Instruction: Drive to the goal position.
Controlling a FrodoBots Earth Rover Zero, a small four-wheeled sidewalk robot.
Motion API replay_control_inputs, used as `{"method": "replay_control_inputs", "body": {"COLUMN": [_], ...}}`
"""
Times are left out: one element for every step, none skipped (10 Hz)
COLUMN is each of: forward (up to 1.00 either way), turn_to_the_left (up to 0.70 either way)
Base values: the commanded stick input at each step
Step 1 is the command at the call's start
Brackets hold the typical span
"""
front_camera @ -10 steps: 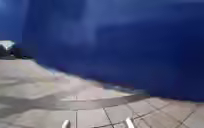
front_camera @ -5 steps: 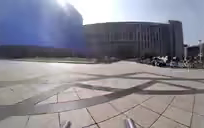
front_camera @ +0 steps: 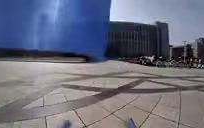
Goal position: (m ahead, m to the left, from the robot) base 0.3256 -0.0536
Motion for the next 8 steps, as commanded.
{"method": "replay_control_inputs", "body": {"forward": [0.00,0.00,0.00,0.00,0.00,0.00,0.00,0.00], "turn_to_the_left": [0.00,0.00,0.00,0.00,0.00,0.00,0.00,-0.31]}}
